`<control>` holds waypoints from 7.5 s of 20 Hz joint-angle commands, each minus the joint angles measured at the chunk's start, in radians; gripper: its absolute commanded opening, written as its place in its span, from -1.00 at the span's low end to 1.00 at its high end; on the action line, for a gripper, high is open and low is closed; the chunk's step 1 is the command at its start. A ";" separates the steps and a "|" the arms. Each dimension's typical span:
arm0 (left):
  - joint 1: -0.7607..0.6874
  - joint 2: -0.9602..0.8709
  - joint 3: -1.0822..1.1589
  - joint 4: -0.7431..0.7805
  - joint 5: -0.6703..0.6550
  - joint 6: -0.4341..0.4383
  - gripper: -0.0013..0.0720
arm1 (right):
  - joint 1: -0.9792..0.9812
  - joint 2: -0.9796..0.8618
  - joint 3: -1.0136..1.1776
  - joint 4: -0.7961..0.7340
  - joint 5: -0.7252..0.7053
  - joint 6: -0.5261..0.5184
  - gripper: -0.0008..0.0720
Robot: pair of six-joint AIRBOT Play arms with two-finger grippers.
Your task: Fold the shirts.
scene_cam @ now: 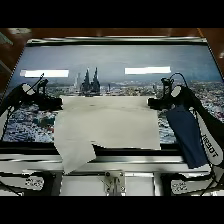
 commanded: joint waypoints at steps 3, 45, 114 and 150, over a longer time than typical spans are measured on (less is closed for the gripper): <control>0.003 -0.009 0.001 0.125 -0.111 -0.076 -0.88 | 0.005 -0.008 -0.002 -0.109 0.055 0.105 -0.77; 0.235 0.341 -0.711 -0.346 -0.283 0.263 -0.88 | -0.301 0.498 -0.460 0.004 0.415 -0.111 0.89; 0.158 -0.083 0.142 -0.821 -0.374 0.400 -0.88 | -0.162 -0.033 0.010 0.504 0.083 -0.224 -0.76; 0.055 0.533 0.107 -0.658 0.307 0.169 -0.88 | 0.650 0.188 -0.009 0.489 -0.642 0.168 -0.76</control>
